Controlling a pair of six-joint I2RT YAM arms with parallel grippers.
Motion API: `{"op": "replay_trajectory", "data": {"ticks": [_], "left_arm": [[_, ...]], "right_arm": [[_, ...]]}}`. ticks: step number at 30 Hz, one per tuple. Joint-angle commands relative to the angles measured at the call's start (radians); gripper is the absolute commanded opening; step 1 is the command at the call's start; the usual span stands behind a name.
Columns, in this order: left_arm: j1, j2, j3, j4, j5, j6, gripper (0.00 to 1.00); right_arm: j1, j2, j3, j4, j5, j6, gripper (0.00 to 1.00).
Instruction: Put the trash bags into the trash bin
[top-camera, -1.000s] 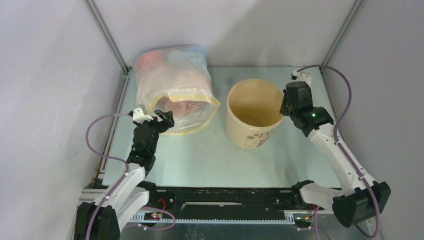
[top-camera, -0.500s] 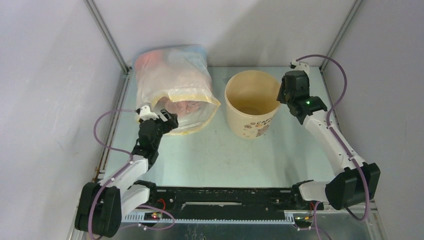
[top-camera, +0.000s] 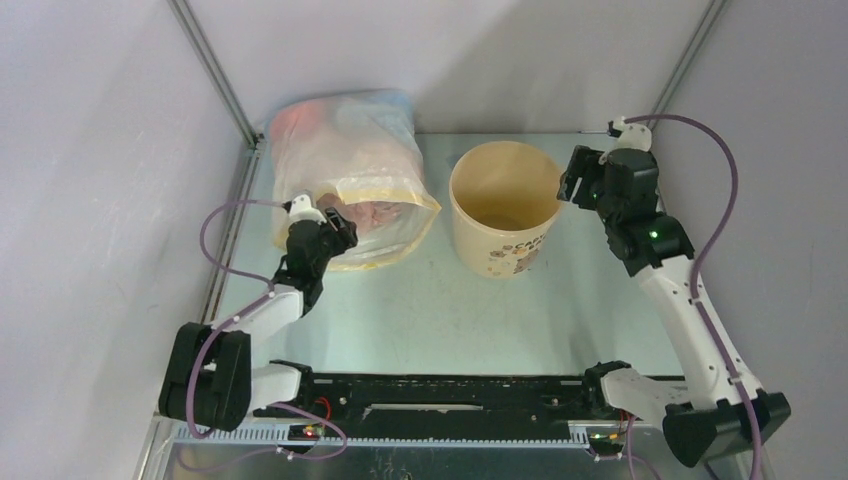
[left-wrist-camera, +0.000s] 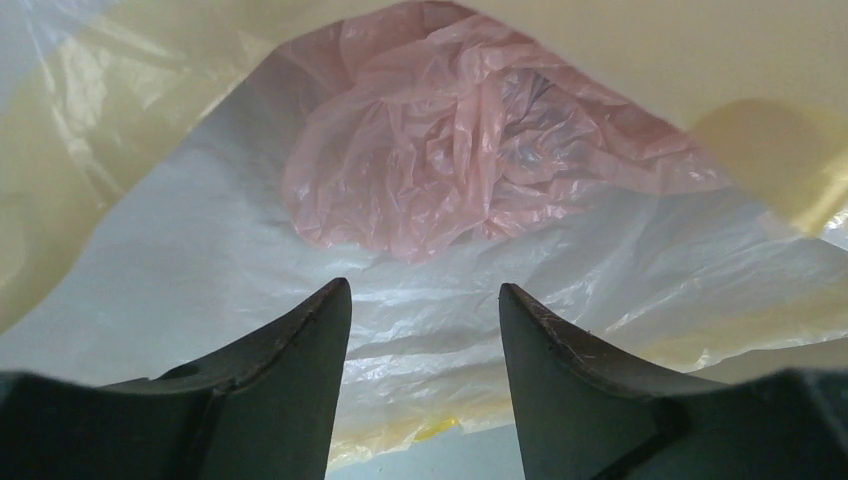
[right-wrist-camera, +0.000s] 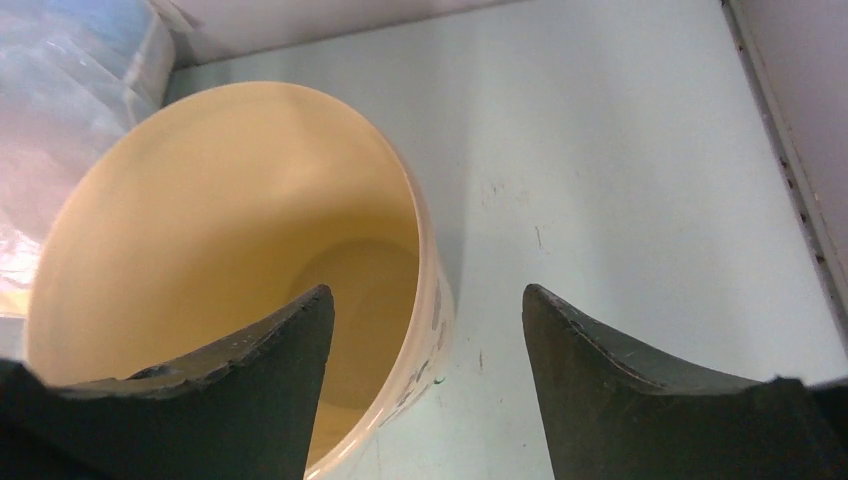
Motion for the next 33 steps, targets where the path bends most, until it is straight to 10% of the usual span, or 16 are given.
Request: {"op": "replay_trajectory", "data": {"ticks": [1, 7, 20, 33], "left_arm": [[-0.006, 0.003, -0.010, 0.032, 0.004, -0.061, 0.62], [-0.005, -0.043, -0.167, 0.253, -0.016, -0.138, 0.59], [0.036, 0.253, 0.005, 0.250, 0.080, -0.182, 0.57], [0.078, 0.226, 0.148, -0.001, -0.118, -0.187, 0.81]], "right_arm": [[-0.003, -0.069, 0.027, -0.011, -0.031, -0.020, 0.72], [-0.011, -0.142, -0.051, 0.054, -0.064, -0.026, 0.70], [-0.026, -0.227, -0.118, 0.121, -0.126, -0.034, 0.69], [-0.050, -0.255, -0.159, 0.160, -0.196, -0.027, 0.69]]}}
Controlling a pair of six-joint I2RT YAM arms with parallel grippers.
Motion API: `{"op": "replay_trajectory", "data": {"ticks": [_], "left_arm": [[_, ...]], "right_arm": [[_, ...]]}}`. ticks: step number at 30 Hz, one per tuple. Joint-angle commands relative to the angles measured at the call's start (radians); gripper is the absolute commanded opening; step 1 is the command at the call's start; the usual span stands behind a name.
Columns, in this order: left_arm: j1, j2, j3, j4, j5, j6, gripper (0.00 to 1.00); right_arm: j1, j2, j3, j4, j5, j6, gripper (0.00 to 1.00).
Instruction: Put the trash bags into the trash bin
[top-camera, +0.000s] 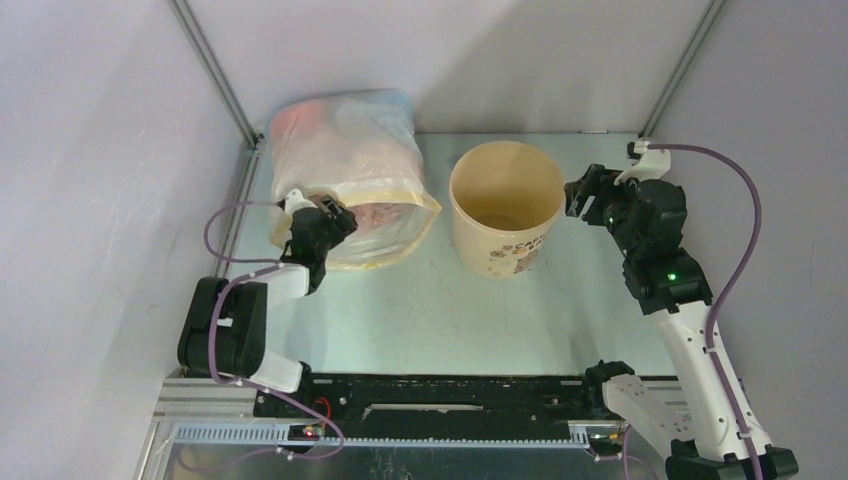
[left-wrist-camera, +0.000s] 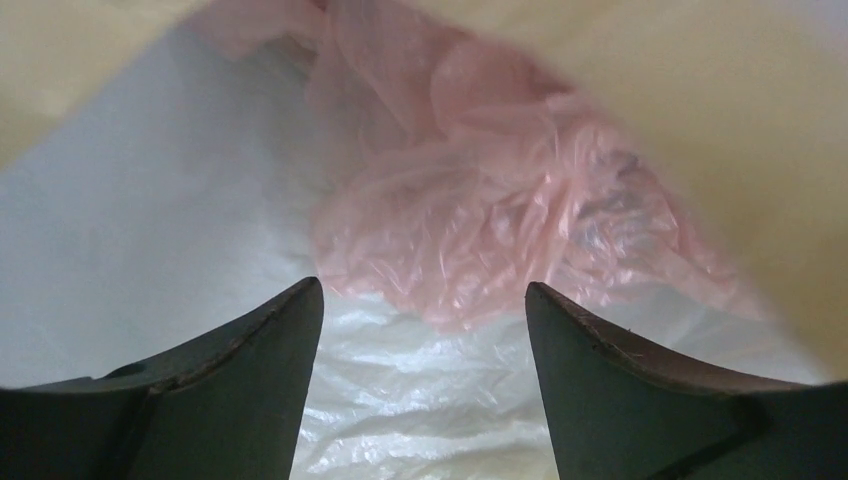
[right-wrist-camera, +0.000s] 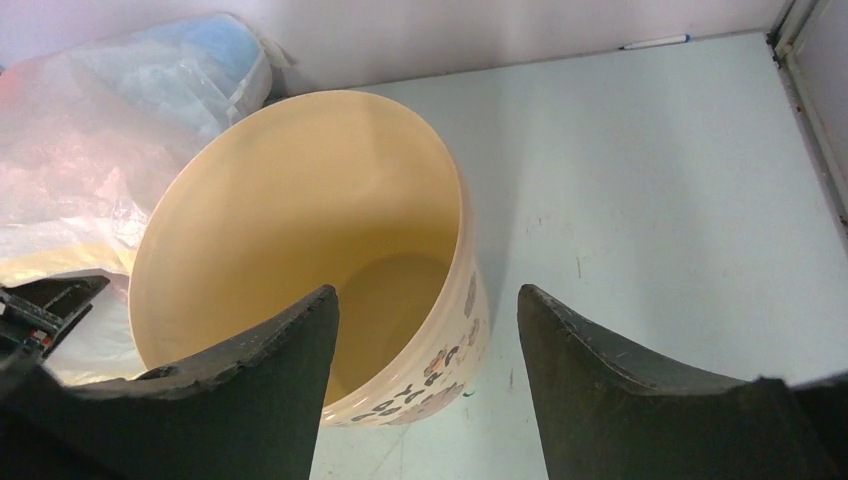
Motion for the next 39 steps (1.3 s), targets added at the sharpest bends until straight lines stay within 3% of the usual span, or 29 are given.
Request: {"op": "replay_trajectory", "data": {"ticks": [1, 9, 14, 16, 18, 19, 21, 29, 34, 39], "left_arm": [[0.024, -0.031, 0.088, -0.119, -0.109, 0.003, 0.81], [0.082, 0.115, 0.198, -0.131, 0.012, -0.040, 0.87], [0.081, 0.178, 0.250, -0.126, 0.065, -0.047, 0.71], [0.082, 0.184, 0.260, -0.125, 0.077, -0.038, 0.58], [0.084, 0.181, 0.267, -0.123, 0.105, -0.021, 0.34], [0.085, 0.172, 0.268, -0.124, 0.120, -0.014, 0.17], [0.086, 0.144, 0.264, -0.122, 0.163, 0.000, 0.02], [0.076, -0.081, 0.151, -0.193, 0.213, -0.072, 0.00], [0.069, -0.220, 0.062, -0.279, 0.299, -0.100, 0.00], [0.068, -0.395, -0.019, -0.385, 0.369, -0.113, 0.00]], "right_arm": [[-0.009, -0.023, -0.022, 0.064, -0.042, -0.007, 0.69], [-0.014, -0.031, -0.046, 0.082, -0.084, 0.000, 0.68], [-0.014, -0.033, -0.058, 0.080, -0.113, 0.007, 0.68], [-0.014, -0.036, -0.060, 0.077, -0.117, 0.008, 0.68], [-0.013, -0.039, -0.061, 0.072, -0.123, 0.009, 0.68], [-0.014, -0.043, -0.061, 0.069, -0.127, 0.010, 0.68], [-0.014, -0.047, -0.061, 0.064, -0.148, 0.008, 0.69], [-0.013, -0.083, -0.061, 0.002, -0.291, 0.030, 0.69], [0.009, -0.113, -0.059, -0.015, -0.509, 0.047, 0.70], [0.188, -0.132, -0.059, -0.036, -0.467, 0.056, 0.69]]}}
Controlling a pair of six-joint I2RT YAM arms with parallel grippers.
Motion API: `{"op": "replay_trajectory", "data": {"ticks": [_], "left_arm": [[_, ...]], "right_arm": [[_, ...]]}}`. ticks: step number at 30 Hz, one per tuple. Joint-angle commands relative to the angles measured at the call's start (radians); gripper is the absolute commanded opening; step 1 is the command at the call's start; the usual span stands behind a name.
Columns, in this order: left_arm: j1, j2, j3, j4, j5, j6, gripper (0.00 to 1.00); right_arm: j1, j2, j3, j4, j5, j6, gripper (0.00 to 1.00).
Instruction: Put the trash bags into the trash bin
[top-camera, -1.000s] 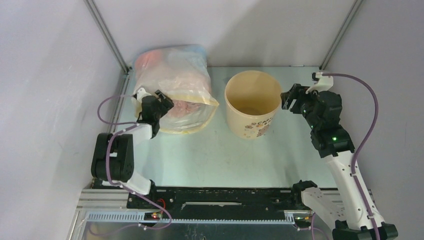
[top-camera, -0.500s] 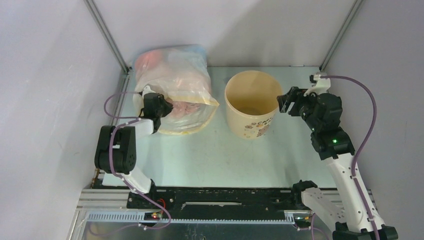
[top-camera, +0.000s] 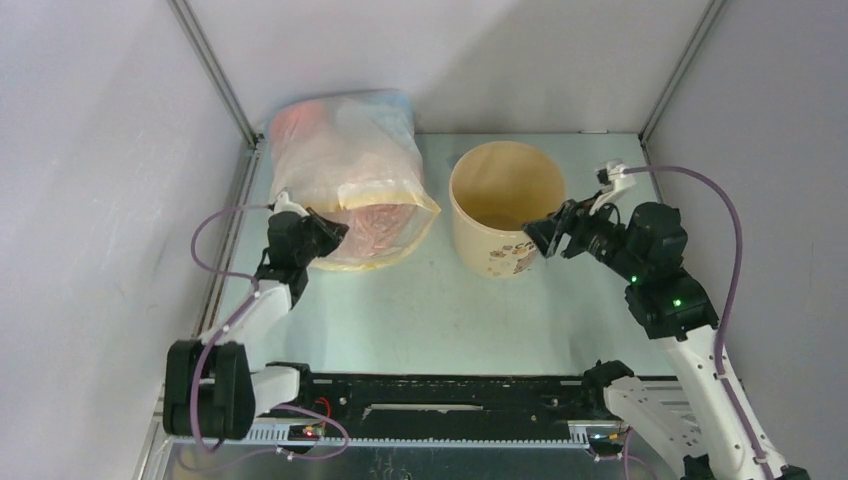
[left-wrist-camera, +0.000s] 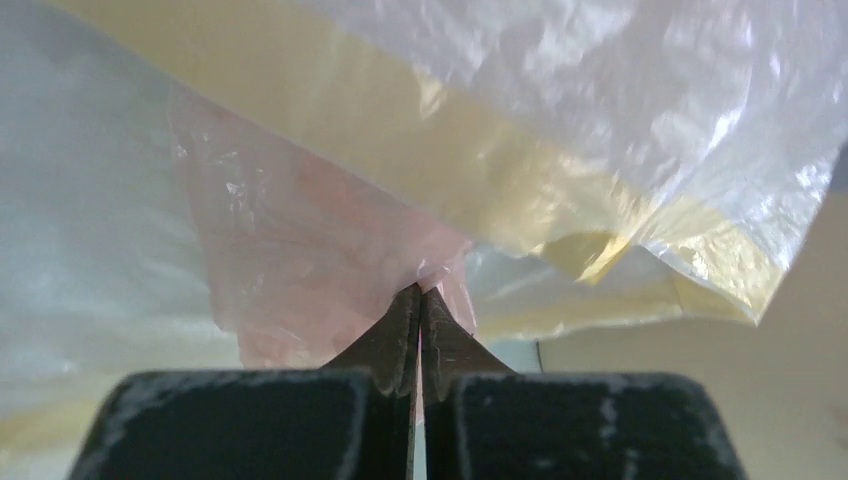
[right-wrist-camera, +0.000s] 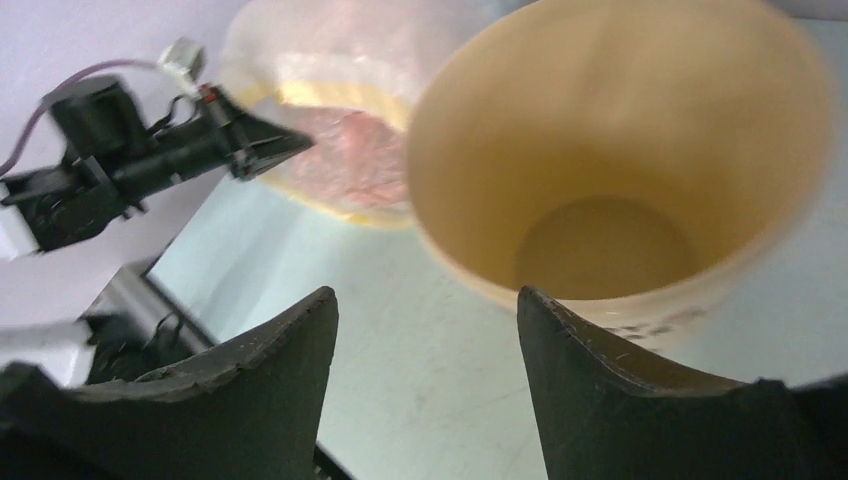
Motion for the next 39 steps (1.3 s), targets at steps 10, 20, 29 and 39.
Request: {"op": "replay_trajectory", "data": {"ticks": [10, 20, 29, 39], "left_arm": [[-0.033, -0.529, -0.137, -0.403, 0.175, -0.006, 0.00], [-0.047, -0.801, -0.019, -0.663, 0.321, -0.034, 0.00], [-0.062, -0.770, -0.007, -0.698, 0.413, -0.046, 0.00], [-0.287, -0.740, -0.009, -0.592, 0.283, -0.124, 0.00]], "right_arm": [[0.519, 0.138, 0.004, 0.015, 0.223, 0.035, 0.62], [0.629, 0.231, -0.033, 0.109, 0.318, 0.084, 0.62], [0.706, 0.336, -0.036, 0.171, 0.350, 0.097, 0.58], [0.898, 0.372, -0.036, 0.176, 0.424, -0.035, 0.73]]}}
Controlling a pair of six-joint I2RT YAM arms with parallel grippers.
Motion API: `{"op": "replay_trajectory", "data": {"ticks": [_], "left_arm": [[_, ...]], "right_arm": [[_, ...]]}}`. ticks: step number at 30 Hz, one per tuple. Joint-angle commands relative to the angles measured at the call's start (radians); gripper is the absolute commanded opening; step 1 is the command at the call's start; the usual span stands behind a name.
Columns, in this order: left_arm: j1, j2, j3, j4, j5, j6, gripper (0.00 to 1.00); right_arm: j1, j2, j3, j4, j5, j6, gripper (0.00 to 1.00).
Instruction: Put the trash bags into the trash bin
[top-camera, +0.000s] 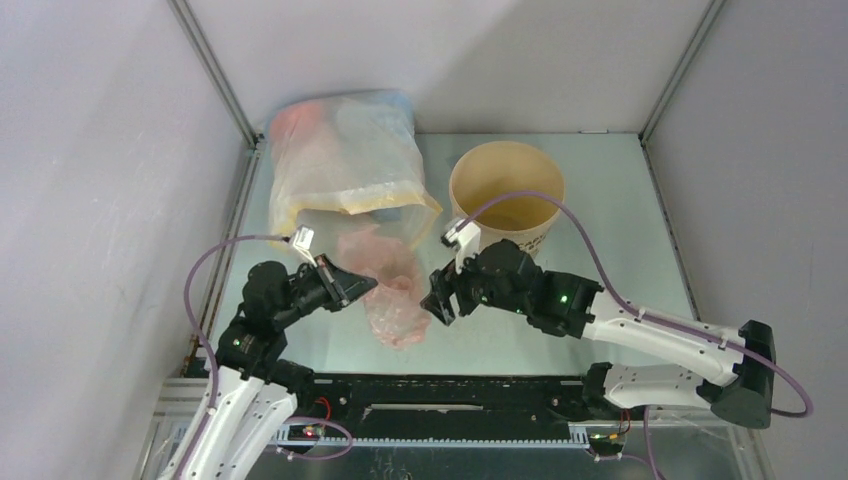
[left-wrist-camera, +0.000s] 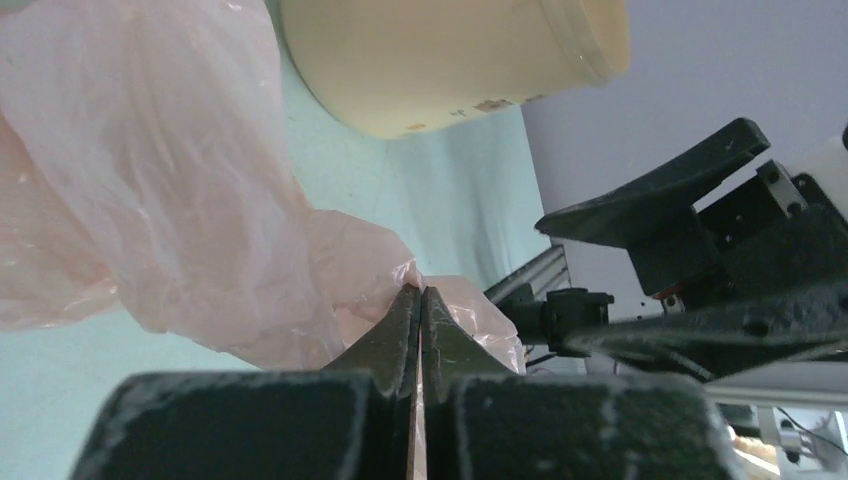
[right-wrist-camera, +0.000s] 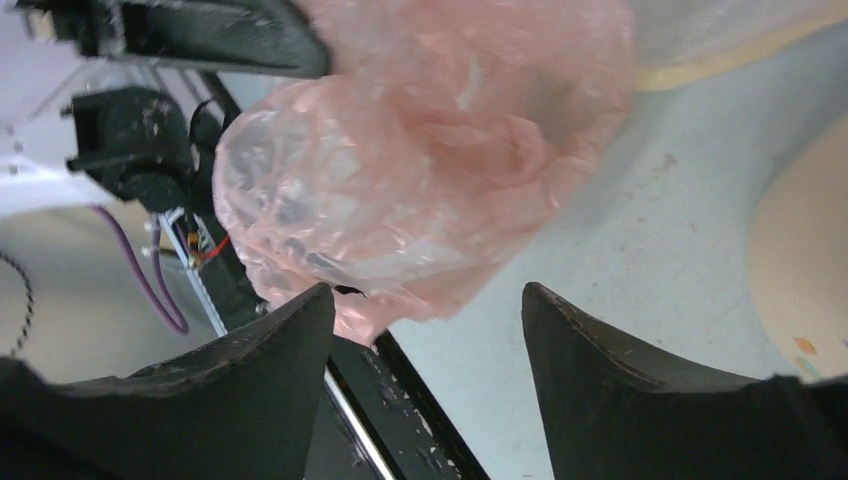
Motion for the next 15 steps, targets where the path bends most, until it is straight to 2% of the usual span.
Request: {"op": "replay_trajectory", "data": {"ticks": [1, 8, 15], "left_arm": [[-0.099, 0.039, 0.011, 0.086, -0.062, -0.051, 0.00], [-0.208, 0.105, 0.041, 0.122, -0.140, -0.060, 0.00], [-0.235, 0.136, 0.049, 0.159, -0.154, -0.072, 0.00]], "right_arm": [[0.105, 0.024, 0.001, 0.046, 0.072, -0.094, 0.75], [0.285, 0.054, -0.016, 0.079, 0.216, -0.192, 0.79], [0.339, 0.099, -0.050, 0.086, 0.229, -0.193, 0.79]]}}
